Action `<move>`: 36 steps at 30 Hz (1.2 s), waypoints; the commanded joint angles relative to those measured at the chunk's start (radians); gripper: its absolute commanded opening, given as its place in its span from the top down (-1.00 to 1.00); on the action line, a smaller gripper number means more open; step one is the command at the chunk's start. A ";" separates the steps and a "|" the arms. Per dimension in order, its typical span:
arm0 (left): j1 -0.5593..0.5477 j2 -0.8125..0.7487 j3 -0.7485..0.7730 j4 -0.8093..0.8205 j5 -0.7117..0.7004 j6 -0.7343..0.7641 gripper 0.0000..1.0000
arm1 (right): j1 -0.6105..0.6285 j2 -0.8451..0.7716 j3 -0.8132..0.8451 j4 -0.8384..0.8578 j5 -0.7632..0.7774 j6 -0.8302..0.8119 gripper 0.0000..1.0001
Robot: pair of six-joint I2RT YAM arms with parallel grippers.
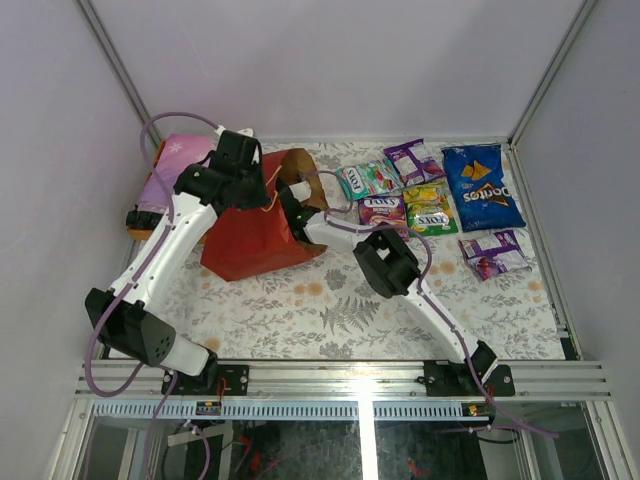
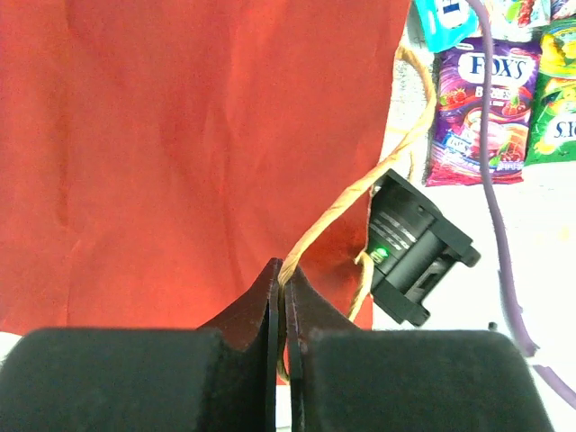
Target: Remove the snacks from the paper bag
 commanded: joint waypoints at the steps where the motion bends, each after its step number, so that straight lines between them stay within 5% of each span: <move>1: -0.008 -0.008 0.038 -0.007 -0.012 -0.008 1.00 | 0.013 0.088 0.117 -0.118 0.035 0.007 -0.36; 4: -0.008 -0.011 0.035 -0.005 -0.018 -0.006 1.00 | 0.013 0.094 0.116 -0.108 0.038 -0.008 0.01; 8: -0.008 -0.018 0.033 -0.006 -0.033 0.000 1.00 | 0.012 0.011 0.024 0.002 0.016 -0.072 0.95; 9: -0.008 -0.020 0.033 -0.004 -0.037 0.001 1.00 | 0.012 -0.029 -0.019 0.040 0.017 -0.096 0.99; 19: -0.006 -0.063 0.067 -0.005 -0.103 0.017 1.00 | 0.014 -0.542 -0.621 0.354 0.099 -0.262 1.00; 30: -0.007 -0.136 0.069 -0.036 -0.192 0.019 1.00 | 0.010 -0.871 -0.886 0.210 0.062 -0.372 1.00; 36: -0.007 -0.191 0.045 -0.061 -0.208 0.012 1.00 | 0.010 -0.904 -0.892 0.158 -0.120 -0.534 0.95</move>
